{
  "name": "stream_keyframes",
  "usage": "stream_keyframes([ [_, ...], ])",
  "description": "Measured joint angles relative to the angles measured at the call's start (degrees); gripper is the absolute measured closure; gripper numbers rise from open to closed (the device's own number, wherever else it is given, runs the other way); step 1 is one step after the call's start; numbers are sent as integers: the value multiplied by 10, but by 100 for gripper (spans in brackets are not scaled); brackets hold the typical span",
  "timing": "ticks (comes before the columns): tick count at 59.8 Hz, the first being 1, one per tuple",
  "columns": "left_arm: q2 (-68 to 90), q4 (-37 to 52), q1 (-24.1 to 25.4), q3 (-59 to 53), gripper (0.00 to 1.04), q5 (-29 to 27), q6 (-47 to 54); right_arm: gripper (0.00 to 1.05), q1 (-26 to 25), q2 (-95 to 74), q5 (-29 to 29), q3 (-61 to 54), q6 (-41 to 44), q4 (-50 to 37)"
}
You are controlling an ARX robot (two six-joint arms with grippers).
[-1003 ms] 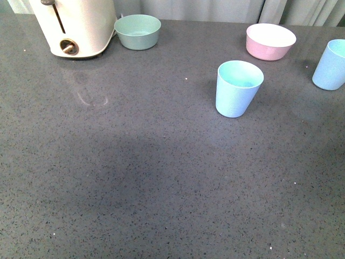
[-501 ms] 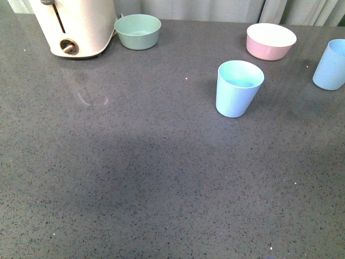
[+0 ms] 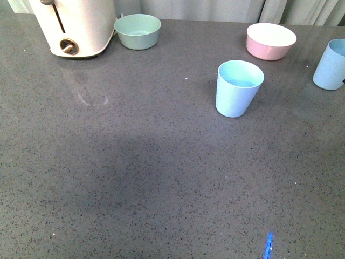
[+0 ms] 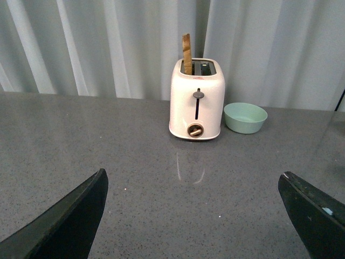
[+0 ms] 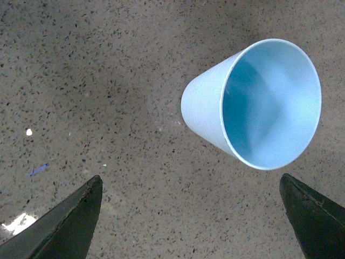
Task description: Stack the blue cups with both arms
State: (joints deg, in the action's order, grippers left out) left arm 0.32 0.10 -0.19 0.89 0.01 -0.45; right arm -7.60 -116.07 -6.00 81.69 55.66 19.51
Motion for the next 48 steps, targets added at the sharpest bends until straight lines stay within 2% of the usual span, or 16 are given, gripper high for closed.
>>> stream_keyframes([
  [12,0,0,0,0,9,0,0,9,1,-50,0,64,-19,18],
  [32,0,0,0,0,9,0,0,9,10,-84,1,96,-25,28],
  [35,0,0,0,0,9,0,0,13,11,-88,3,99,-27,28],
  [48,0,0,0,0,9,0,0,44,12,-94,8,101,-34,29],
])
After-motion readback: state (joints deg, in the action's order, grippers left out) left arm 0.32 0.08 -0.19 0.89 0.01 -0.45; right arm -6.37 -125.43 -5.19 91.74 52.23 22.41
